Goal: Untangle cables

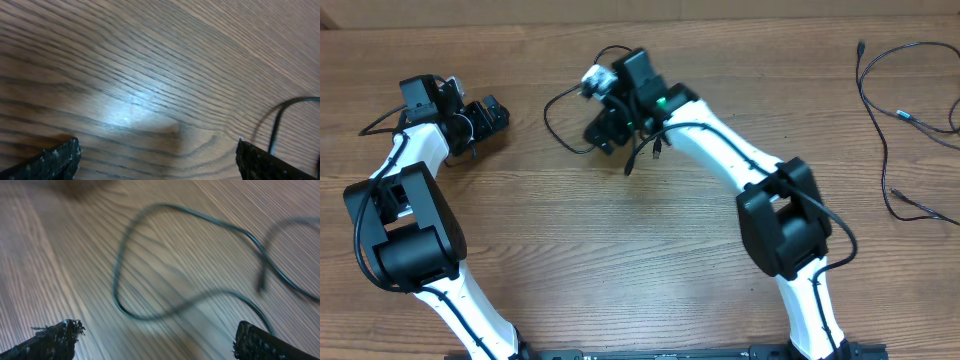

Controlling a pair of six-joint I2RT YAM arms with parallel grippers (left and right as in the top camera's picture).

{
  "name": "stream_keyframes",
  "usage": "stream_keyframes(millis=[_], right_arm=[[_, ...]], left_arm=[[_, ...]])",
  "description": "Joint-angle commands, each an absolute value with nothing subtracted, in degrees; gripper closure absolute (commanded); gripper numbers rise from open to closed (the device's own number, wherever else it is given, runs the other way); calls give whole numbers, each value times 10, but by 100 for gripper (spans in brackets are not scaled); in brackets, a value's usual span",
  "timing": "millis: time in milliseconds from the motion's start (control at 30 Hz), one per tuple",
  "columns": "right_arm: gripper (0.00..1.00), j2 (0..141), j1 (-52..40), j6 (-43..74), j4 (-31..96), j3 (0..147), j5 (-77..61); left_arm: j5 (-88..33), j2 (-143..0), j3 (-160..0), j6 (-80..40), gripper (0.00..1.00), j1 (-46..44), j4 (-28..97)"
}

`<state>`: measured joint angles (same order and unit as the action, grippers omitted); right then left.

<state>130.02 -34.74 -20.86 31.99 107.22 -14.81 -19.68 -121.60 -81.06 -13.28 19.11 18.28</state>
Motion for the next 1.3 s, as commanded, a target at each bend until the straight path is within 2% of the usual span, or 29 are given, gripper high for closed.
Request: stream_keyframes(millis=[0,400,833,1033,1233,1267], right_arm=[[0,1333,-371,-222,292,1070,-149],[5,1384,-404,-222,179,1070,-149],[16,1431,-406,-211,165,1070,-162],[30,1448,-406,-211,165,1070,-162],[66,1451,-406,-211,165,1070,-162],[69,1451,-406,-211,166,1070,-162]], left_arm=[[-159,-1217,-812,-120,1,186,189],[-159,-1217,-812,-120,1,186,189],[-159,-1217,-812,-120,1,186,188],[-159,-1217,-812,-120,0,186,189],[-159,-1217,-812,-120,0,186,189],[-159,-1217,-812,-120,0,186,189]])
